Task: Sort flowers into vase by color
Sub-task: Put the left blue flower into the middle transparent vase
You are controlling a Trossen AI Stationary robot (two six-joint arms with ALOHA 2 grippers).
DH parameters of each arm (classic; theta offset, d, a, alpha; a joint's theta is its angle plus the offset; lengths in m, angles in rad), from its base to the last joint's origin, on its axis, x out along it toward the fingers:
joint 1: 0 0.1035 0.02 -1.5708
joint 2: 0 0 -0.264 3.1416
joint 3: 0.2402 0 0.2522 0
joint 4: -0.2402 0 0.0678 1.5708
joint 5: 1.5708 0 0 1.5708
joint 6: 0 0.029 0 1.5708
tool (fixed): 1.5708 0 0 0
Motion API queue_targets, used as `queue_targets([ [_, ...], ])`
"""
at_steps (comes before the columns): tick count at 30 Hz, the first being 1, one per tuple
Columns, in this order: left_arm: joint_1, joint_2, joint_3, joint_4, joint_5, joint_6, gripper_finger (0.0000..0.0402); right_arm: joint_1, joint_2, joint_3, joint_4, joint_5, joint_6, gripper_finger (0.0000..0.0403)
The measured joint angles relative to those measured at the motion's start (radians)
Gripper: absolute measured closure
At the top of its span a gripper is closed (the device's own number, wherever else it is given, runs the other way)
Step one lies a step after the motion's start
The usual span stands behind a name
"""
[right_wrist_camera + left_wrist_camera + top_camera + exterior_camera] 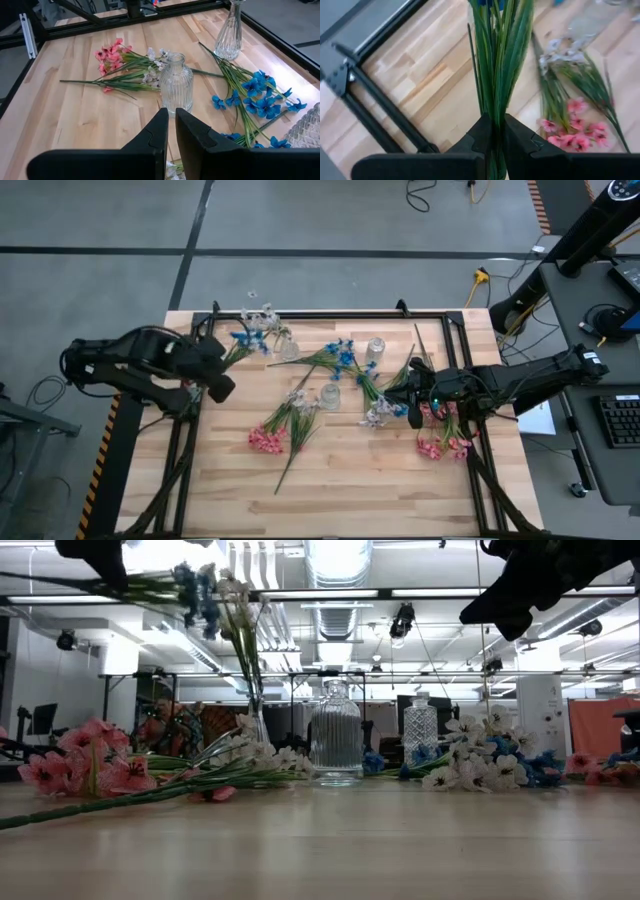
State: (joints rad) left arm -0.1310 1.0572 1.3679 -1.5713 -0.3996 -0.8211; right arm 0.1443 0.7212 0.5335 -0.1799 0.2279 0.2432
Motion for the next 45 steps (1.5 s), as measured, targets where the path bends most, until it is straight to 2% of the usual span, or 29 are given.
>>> queue_targets([
  [5, 0.000, -0.049, 0.039, -0.001, 0.149, 0.167, 0.0385, 0.000, 0.000, 0.000, 0.001, 0.000, 0.000, 0.0374],
  [8, -0.001, -0.086, 0.073, 0.000, 0.155, 0.203, 0.0385, 0.000, 0.000, 0.000, 0.001, 0.000, 0.000, 0.0374],
  [11, 0.000, -0.123, 0.118, -0.001, 0.076, 0.200, 0.0385, 0.000, 0.000, 0.000, 0.004, 0.000, -0.007, 0.0374],
  [16, 0.000, -0.166, 0.187, 0.030, -0.161, 0.206, 0.0385, 0.000, 0.000, 0.000, 0.015, 0.001, -0.018, 0.0374],
  [19, 0.000, -0.191, 0.192, 0.163, -0.263, 0.300, 0.0385, 0.000, 0.000, 0.000, 0.027, 0.001, -0.030, 0.0374],
  [24, -0.001, -0.208, 0.146, 0.511, -0.269, 0.590, 0.0385, 0.000, 0.000, -0.001, 0.057, 0.001, -0.069, 0.0374],
  [26, -0.001, -0.206, 0.109, 0.667, -0.237, 0.690, 0.0386, 0.000, 0.000, -0.001, 0.073, 0.001, -0.083, 0.0374],
  [29, -0.001, -0.190, 0.021, 0.914, -0.133, 0.821, 0.0389, 0.000, 0.000, -0.001, 0.105, 0.001, -0.121, 0.0374],
  [33, -0.002, -0.149, -0.124, 1.175, -0.022, 0.898, 0.0390, 0.000, 0.000, -0.001, 0.167, 0.001, -0.187, 0.0374],
  [38, -0.026, -0.103, -0.230, 1.353, -0.008, 0.942, 0.0390, 0.000, 0.000, -0.001, 0.248, 0.000, -0.243, 0.0374],
  [45, -0.095, -0.022, -0.206, 1.393, -0.009, 0.951, 0.0391, 0.000, 0.000, -0.001, 0.350, 0.000, -0.267, 0.0374],
])
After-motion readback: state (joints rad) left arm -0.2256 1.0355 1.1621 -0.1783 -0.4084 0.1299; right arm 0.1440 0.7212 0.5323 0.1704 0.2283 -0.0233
